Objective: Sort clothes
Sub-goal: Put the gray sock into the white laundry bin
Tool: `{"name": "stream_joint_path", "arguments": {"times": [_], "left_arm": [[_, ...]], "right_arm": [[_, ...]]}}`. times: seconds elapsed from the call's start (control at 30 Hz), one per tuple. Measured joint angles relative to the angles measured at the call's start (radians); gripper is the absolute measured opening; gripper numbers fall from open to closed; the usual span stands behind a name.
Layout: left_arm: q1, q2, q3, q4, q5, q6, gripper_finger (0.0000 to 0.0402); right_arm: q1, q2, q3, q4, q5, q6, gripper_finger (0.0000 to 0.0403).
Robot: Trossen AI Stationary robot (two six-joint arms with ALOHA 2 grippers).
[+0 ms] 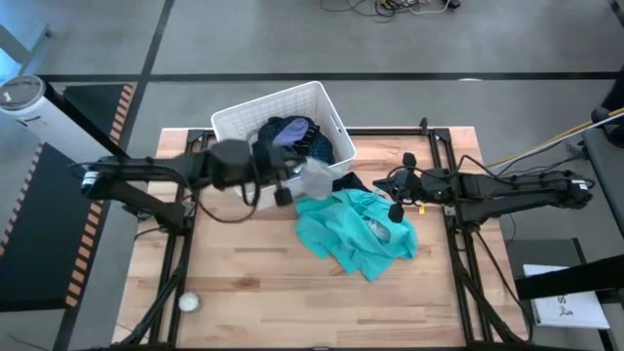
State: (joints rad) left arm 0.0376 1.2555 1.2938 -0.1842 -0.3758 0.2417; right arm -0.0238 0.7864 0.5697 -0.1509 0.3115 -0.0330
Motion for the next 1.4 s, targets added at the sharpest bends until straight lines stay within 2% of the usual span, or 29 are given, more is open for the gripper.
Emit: {"name": "stream_joint_path", "arguments": {"times": [0.17, 0.27, 0.4, 0.53, 0.63, 1.0, 1.2, 1.4], "left_arm": [[0.136, -0.035, 0.000, -0.018, -0.033, 0.033, 0.0000], [0.240, -0.030, 0.000, -0.087, -0.023, 0.023, 0.0000], [0.371, 0.027, 0.000, -0.210, 0.088, -0.038, 0.0000], [0.450, 0.126, -0.007, -0.278, 0.219, -0.078, 0.0000], [0.468, 0.215, -0.009, -0.304, 0.260, -0.079, 0.0000], [0.479, 0.492, -0.010, -0.351, 0.264, -0.058, 0.0000], [0.491, 0.551, -0.010, -0.350, 0.284, -0.052, 0.0000], [0.494, 0.545, -0.010, -0.347, 0.304, -0.052, 0.0000]], "right_arm": [[0.000, 0.000, 0.000, 0.000, 0.000, 0.000, 0.0000], [0.000, 0.000, 0.000, 0.000, 0.000, 0.010, 0.0000], [0.000, 0.000, 0.000, 0.000, 0.000, 0.010, 0.0000], [0.000, 0.000, 0.000, 0.000, 0.000, 0.007, 0.0000], [0.000, 0.000, 0.000, -0.001, 0.000, 0.007, 0.0000], [0.000, 0.000, 0.000, -0.004, 0.000, 0.007, 0.0000], [0.000, 0.000, 0.000, -0.018, 0.000, 0.007, 0.0000], [0.000, 0.000, 0.000, -0.019, 0.000, 0.006, 0.0000]]}}
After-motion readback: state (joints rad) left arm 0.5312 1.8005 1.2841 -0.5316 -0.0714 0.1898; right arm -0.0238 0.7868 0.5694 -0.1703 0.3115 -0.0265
